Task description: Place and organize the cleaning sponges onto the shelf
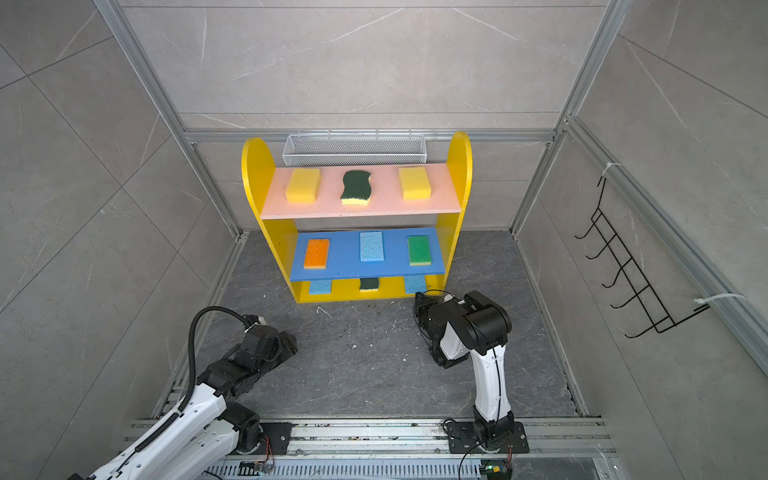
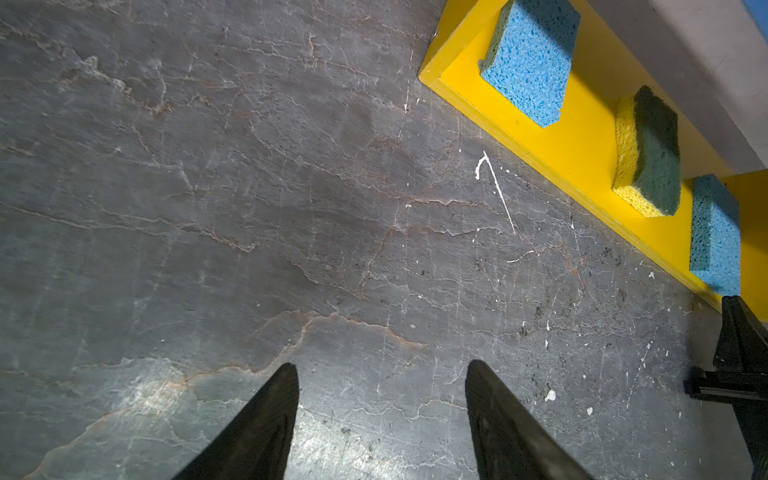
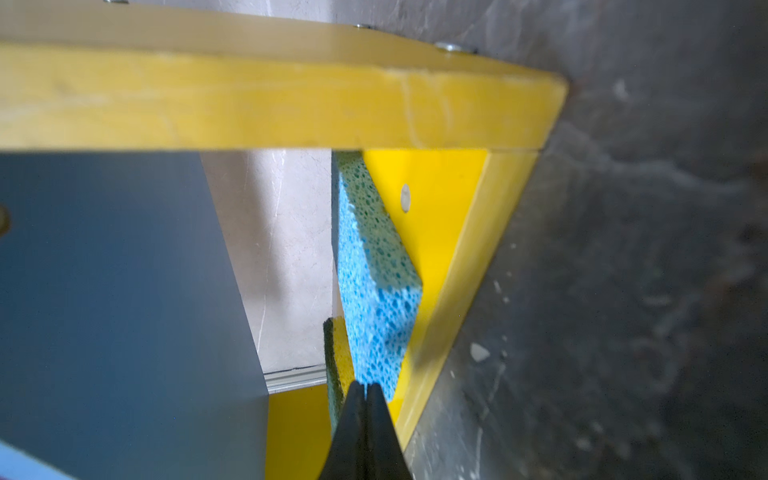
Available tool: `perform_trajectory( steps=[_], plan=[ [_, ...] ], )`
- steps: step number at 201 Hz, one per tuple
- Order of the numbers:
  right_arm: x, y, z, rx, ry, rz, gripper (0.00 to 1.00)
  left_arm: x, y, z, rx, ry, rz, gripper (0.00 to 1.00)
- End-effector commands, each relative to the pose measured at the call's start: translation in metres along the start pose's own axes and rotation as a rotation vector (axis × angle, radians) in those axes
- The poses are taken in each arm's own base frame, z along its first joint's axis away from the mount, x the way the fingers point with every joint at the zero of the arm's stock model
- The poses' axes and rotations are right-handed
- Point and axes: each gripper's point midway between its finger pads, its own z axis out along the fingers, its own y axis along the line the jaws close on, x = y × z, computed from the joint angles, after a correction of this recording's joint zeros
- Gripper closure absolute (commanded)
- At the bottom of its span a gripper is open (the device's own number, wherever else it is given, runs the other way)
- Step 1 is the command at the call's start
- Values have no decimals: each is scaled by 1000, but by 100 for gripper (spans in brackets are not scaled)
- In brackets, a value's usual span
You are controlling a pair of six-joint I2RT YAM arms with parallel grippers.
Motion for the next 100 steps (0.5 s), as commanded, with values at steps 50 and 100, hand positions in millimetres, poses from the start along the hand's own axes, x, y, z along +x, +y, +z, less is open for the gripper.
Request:
perform_trajectory(
  steps=[50,100],
  plan=[
    [6,-121,-40,470,67,-92,100,0,5,0,-17,-15,-6,33],
    [8,-119,-39,481,80,-104,100,0,6,1,-21,-14,-7,33]
  ],
)
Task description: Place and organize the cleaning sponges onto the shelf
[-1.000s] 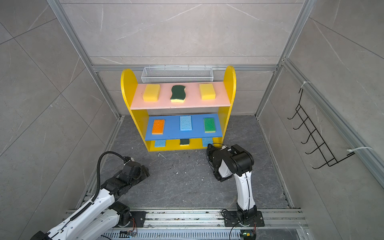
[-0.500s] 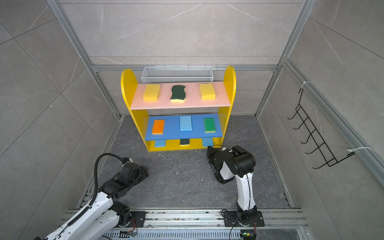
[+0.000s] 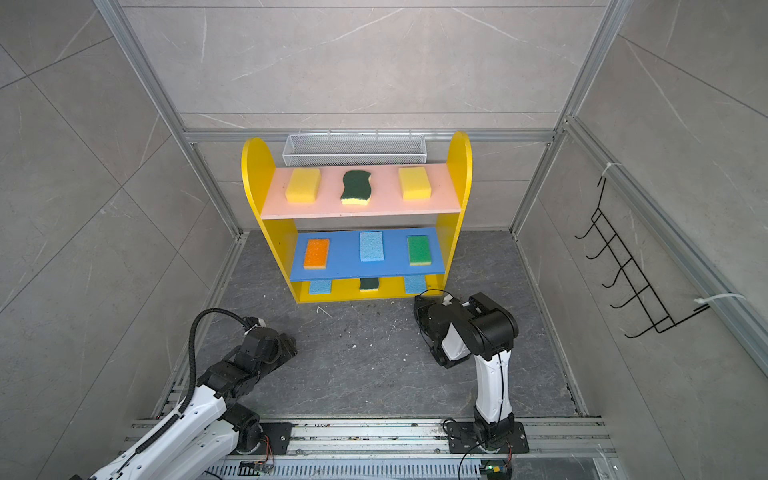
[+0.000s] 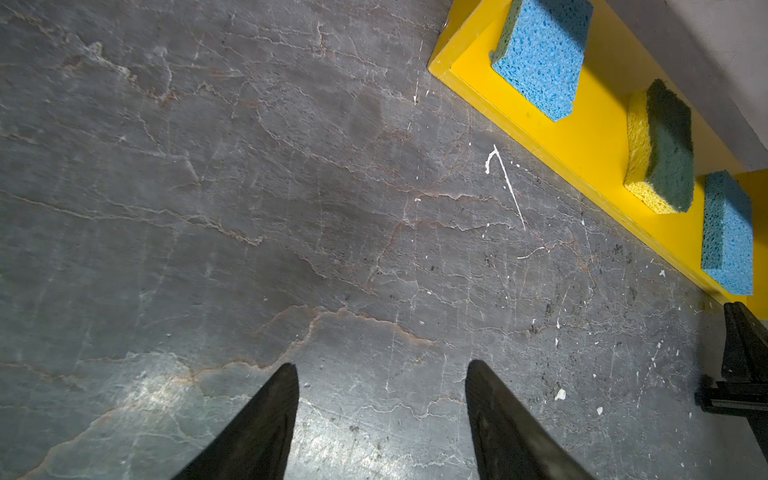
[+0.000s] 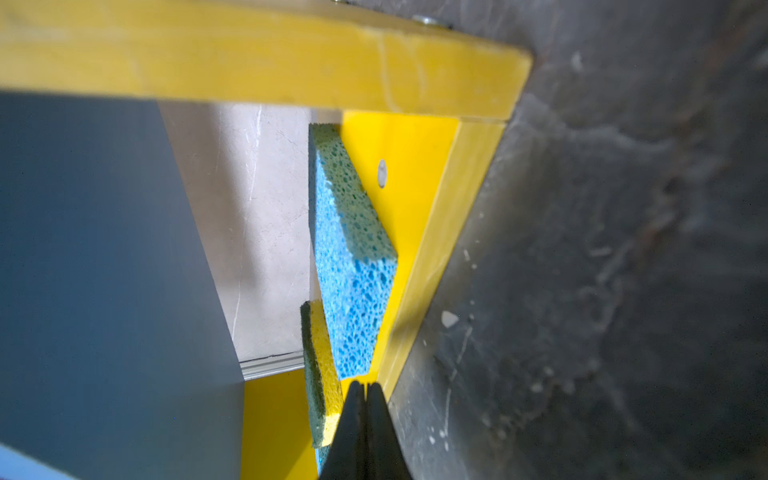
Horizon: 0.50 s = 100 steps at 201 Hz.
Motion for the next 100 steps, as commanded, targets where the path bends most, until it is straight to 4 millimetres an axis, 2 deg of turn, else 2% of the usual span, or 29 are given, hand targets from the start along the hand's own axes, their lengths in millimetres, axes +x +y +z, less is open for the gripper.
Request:
perform_trajectory(
  steps=[1,49,100],
  plan=[
    [8,-114,-26,409,52,-56,100,-3,2,-1,-13,-19,-6,33],
    [12,-116,-24,365,57,-13,100,-1,4,1,-16,-16,-13,33],
    [15,-110,-22,312,64,25,100,0,5,3,-22,-12,-15,33]
  ],
)
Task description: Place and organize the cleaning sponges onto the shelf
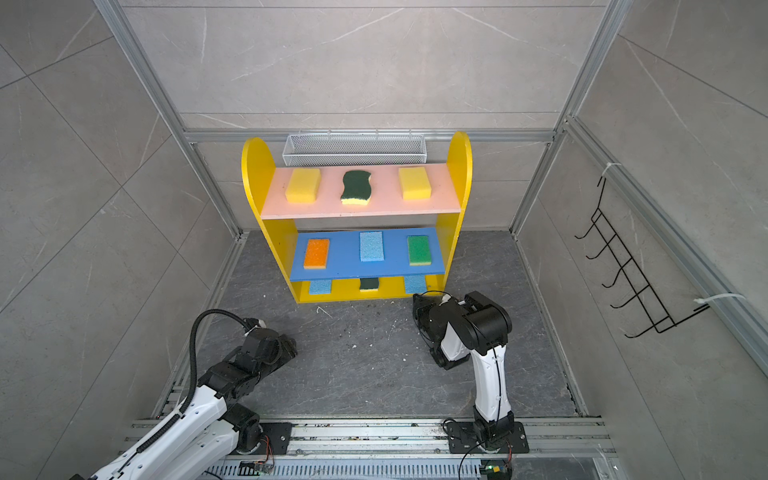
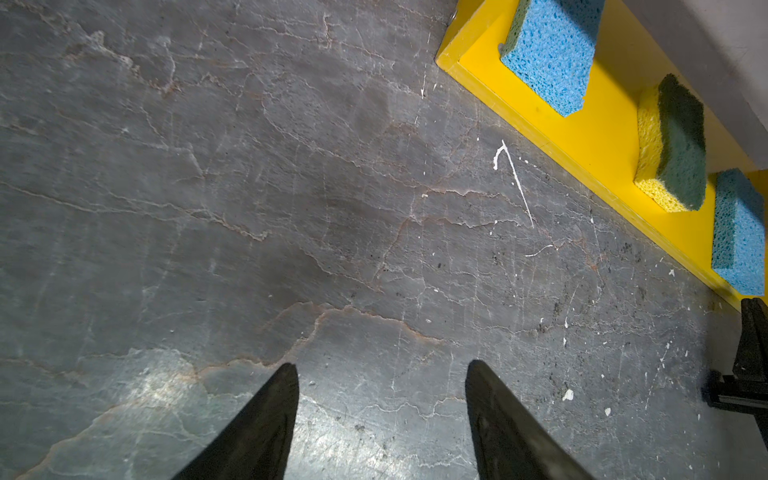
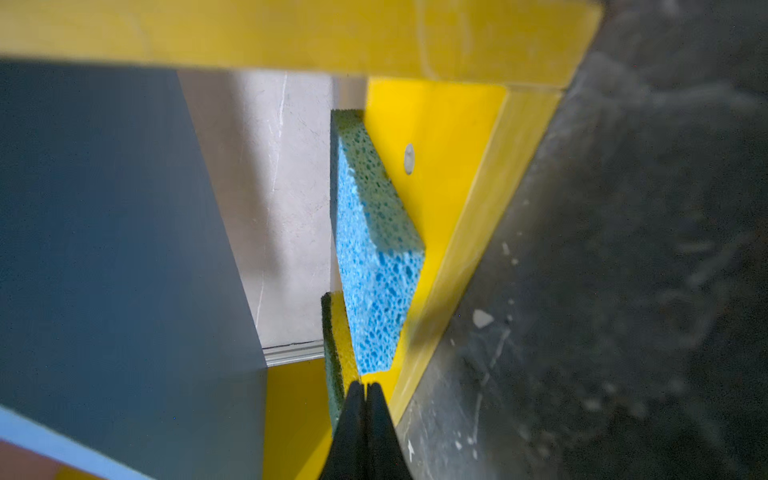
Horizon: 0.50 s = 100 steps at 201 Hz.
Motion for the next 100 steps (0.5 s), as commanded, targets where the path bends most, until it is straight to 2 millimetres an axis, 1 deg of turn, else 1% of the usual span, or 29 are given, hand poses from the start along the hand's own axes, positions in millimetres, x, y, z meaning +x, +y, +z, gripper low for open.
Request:
perform_trajectory(
  steps=[1,21,40,73,100],
  plan=[
    [7,-116,-33,403,33,-3,100,-3,2,1,-12,-18,-13,33],
    [5,-116,-36,413,19,6,100,-3,0,2,-9,-15,-17,33],
    [4,-125,-40,482,15,0,100,-3,-1,3,-7,-12,-18,33],
    [-1,-123,-46,543,-15,-38,100,-3,-1,3,-11,-13,-18,33],
    [0,-119,-42,542,-12,-36,100,-4,-2,4,-8,-16,-18,33]
  ],
)
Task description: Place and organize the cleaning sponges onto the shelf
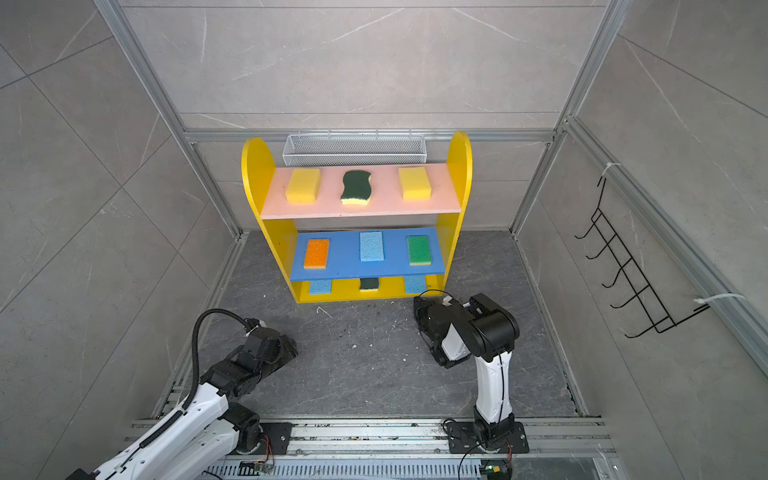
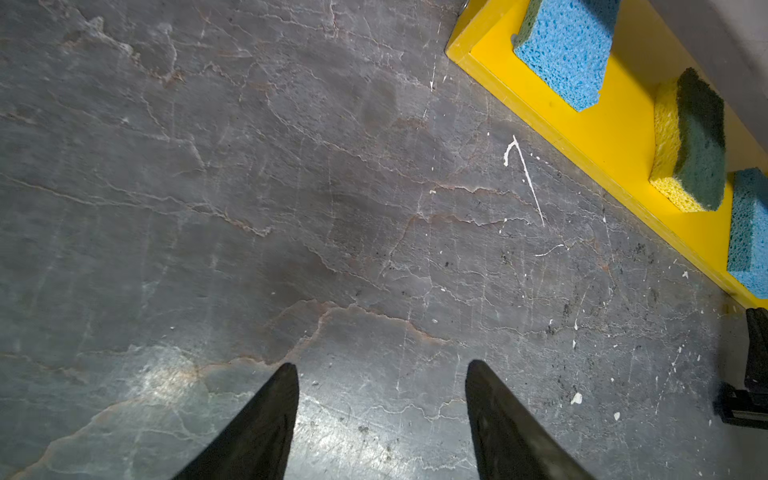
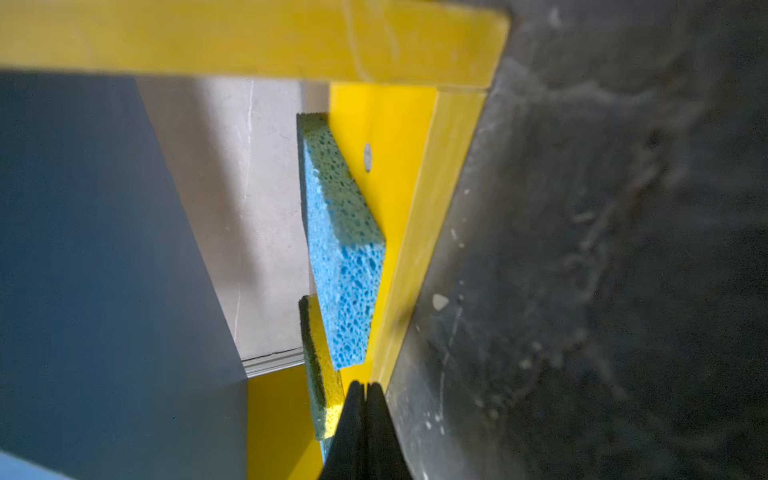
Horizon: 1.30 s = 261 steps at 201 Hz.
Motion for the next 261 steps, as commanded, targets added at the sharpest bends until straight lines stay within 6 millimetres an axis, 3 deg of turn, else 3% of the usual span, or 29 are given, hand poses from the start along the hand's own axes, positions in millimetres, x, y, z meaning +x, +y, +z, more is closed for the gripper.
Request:
perform_trajectory(
  steps=[1,34,89,144,201,261],
  plan=[
    [0,-113,-25,420,-3,-44,100,-6,-4,0,7,-28,-13,33],
    [3,-114,-23,410,-3,-36,100,-6,-5,2,4,-22,-11,33],
    [2,-99,-22,435,-18,-106,100,-6,-4,3,0,-23,-8,33],
    [6,-109,-16,430,-6,-78,100,-6,-4,4,-13,-18,1,33],
    [2,-97,-16,448,-14,-168,100,-9,-7,7,-19,-20,5,33],
    [8,-103,-6,404,5,-130,100,-8,-10,12,-28,-5,14,33]
  ],
)
